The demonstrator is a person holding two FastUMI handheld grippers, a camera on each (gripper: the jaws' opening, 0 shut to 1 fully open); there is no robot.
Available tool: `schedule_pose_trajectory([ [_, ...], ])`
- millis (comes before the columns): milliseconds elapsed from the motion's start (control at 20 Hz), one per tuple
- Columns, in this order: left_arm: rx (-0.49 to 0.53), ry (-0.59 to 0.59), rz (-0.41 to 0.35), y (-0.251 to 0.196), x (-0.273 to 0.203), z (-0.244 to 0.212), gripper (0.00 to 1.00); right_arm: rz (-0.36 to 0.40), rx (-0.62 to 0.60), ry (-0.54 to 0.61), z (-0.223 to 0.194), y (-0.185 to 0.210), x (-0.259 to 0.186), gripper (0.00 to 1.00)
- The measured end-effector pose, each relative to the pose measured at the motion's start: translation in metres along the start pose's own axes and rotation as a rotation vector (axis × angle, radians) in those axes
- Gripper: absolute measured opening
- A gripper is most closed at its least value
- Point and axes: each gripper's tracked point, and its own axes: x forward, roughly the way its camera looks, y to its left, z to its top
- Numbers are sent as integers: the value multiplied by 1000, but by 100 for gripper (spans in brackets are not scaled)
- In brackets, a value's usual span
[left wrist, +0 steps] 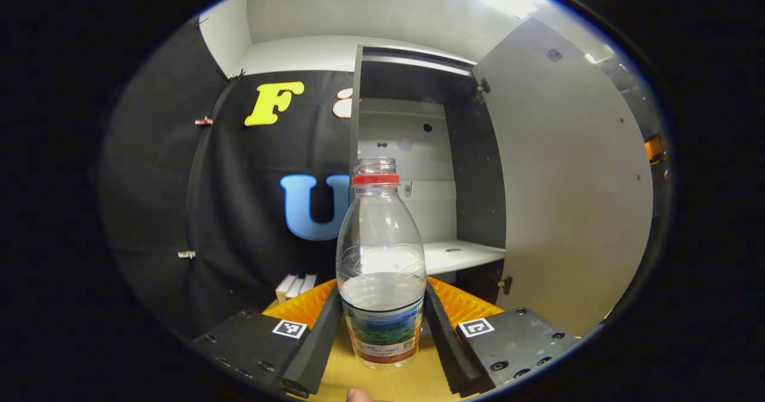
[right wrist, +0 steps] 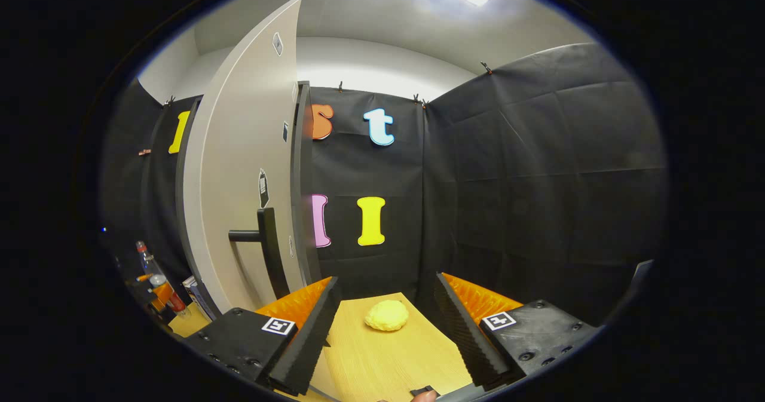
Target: Open the cabinet door with the right hand, grasp the bottle in the cabinet with the left hand and place it on the coaster, then close the cabinet door with the right hand.
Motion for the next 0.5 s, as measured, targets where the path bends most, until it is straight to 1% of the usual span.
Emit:
schedule_pose_trajectory([
  [100, -15, 11, -3, 2, -13, -26, 77, -14, -2, -14, 4, 1, -1, 98],
  [250, -22, 2, -41, -5, -34, -63, 77, -31, 5, -23, 7, 1, -4, 97],
  [350, -23, 48, -33, 0, -44, -100, 77, -36, 4, -19, 7, 3, -7, 98],
  [500, -64, 93, -42, -1, -54, -140, 78, -46, -1, -26, 9, 3, -12, 98],
])
